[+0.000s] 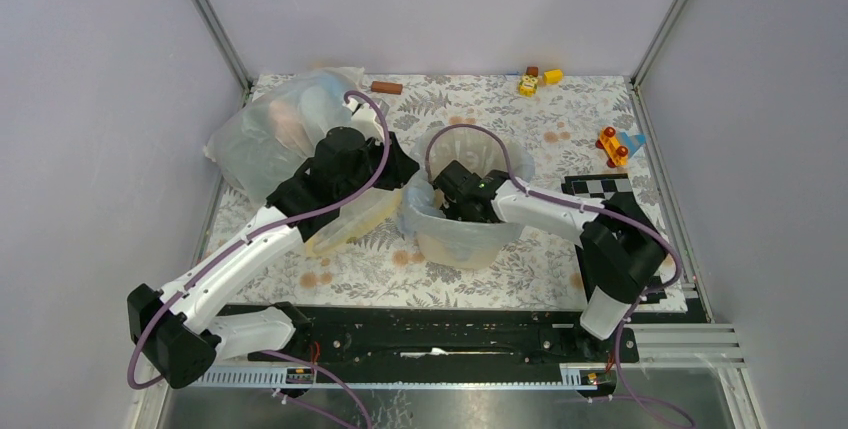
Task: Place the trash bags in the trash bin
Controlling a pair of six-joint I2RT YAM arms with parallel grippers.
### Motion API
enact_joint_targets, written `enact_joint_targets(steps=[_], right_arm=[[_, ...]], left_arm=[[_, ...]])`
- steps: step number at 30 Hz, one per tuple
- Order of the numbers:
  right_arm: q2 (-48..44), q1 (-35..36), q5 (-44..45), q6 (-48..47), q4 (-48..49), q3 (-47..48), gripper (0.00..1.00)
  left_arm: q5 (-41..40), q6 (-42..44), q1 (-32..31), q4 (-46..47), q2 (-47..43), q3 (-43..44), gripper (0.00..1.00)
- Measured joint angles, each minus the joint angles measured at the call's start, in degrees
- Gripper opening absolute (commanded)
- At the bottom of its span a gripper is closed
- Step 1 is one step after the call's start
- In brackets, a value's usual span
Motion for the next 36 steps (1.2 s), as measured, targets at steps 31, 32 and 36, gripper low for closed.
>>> enact_joint_targets(steps=[31, 32, 36], right_arm=[[-19.7, 0.0, 19.7, 0.4, -13.9, 23.9, 0.81], [-21.4, 0.0, 21.6, 0.7, -14.5, 23.9, 0.81], [-27.3, 0.0, 28.0, 2.8, -15.6, 23.2, 0.73]], left_arm=[[-1.9, 2.5, 0.0, -4.7, -0.3, 4.5, 0.67], [-2.3, 2.7, 0.0, -5.0, -1.0, 4.7, 0.67], [-3.6, 3.3, 0.0, -6.5, -4.3, 4.8, 0.69]])
